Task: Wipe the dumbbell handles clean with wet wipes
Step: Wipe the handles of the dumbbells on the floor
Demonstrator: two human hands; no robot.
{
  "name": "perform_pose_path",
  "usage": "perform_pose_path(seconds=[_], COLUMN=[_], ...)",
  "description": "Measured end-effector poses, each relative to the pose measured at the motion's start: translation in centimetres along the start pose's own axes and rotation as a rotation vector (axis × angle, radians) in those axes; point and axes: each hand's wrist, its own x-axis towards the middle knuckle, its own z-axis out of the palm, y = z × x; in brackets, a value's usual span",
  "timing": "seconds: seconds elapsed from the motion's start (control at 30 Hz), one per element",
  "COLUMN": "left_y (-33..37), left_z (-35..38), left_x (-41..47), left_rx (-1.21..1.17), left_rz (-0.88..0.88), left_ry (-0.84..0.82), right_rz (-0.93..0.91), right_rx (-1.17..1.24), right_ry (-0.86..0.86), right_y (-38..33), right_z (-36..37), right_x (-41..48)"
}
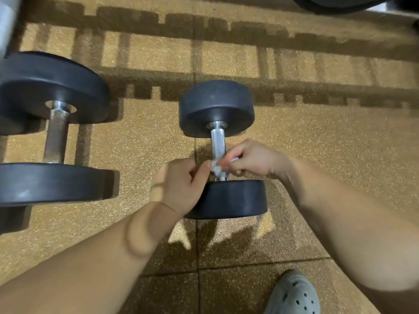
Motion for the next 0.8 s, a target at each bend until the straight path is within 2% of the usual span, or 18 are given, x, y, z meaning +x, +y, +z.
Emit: perform_pose_path(seconds=[0.07,0.17,0.23,0.27,0.37,0.43,0.5,0.57,0.63,0.73,0.8], left_y=[0.4,2.5,2.7,2.3,0.0,-1.4,-2.3,-3.4,-4.5,-6.2,-6.6], left_z=[-0.2,0.2,0.3,0.1,-1.1,-2.0,-2.7,-3.6,-4.6,-5.7,-6.3], left_x=[-0.9,-2.3,-2.7,-2.7,-2.6,-2.7,-2.8,-2.6,-2.3,-1.8,-1.3], left_rx=[0.019,0.044,0.098,0.101,0.013,-0.047,-0.059,-0.066,-0.128,-0.23,-0.309], left_rz=[0.141,0.321,0.322,0.297,0.263,0.269,0.269,0.268,0.26,0.176,0.025], left_ry=[0.052,0.017,0.005,0.006,-0.008,-0.023,-0.011,-0.01,-0.055,-0.105,-0.089], right_rz=[-0.028,-0.052,-0.061,-0.066,-0.091,-0.108,-0.116,-0.102,-0.093,-0.103,-0.094], right_rx=[0.037,0.089,0.129,0.133,0.117,0.089,0.129,0.269,0.373,0.331,0.13], right_ry=[-0.002,0.332,0.472,0.451,0.227,0.198,0.302,0.465,0.529,0.358,0.142], right_y=[-0.4,-1.1,-1.2,-1.2,-1.5,-2.1,-3.4,-4.8,-5.6,-5.3,-5.1], right_z=[0.5,1.1,1.8,2.3,4.0,4.7,4.9,5.6,6.6,7.6,7.2], right_x=[0.3,2.4,3.6,3.8,3.1,3.2,4.2,5.5,6.1,5.5,4.4])
